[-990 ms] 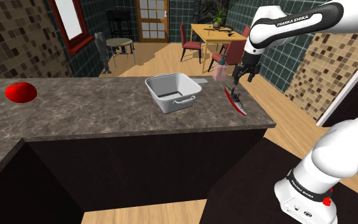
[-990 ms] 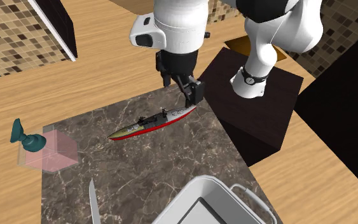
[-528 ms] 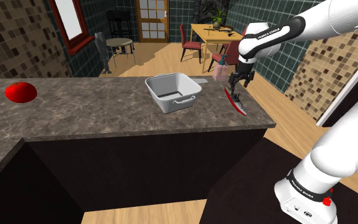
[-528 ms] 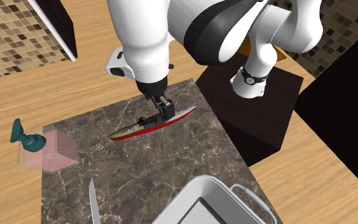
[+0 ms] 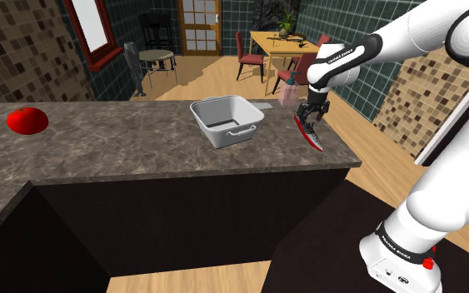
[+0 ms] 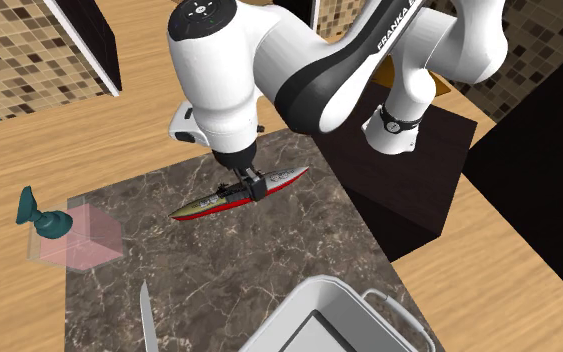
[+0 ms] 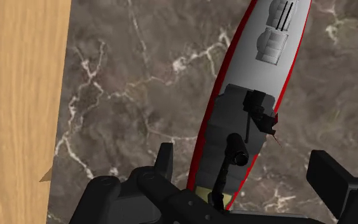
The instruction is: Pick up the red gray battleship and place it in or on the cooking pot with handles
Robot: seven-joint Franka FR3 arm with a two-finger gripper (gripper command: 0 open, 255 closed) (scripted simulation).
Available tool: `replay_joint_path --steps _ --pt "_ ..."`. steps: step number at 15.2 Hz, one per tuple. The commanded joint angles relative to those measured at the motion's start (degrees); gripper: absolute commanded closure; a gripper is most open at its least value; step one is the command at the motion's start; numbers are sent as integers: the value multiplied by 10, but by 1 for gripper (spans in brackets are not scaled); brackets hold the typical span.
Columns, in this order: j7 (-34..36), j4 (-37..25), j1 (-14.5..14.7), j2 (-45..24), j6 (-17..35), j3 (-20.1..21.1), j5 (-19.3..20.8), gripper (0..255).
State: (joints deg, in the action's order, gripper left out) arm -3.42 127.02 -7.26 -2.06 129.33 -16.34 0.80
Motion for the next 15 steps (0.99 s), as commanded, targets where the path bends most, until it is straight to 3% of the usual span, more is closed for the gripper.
replay_joint_path --steps 1,8,9,15 --pt "-1 3 0 -6 9 0 -2 0" --pt "-1 3 0 -6 9 0 -2 0" --pt "-1 3 0 -6 9 0 -2 255" --pt "-1 3 0 -6 9 0 -2 255"
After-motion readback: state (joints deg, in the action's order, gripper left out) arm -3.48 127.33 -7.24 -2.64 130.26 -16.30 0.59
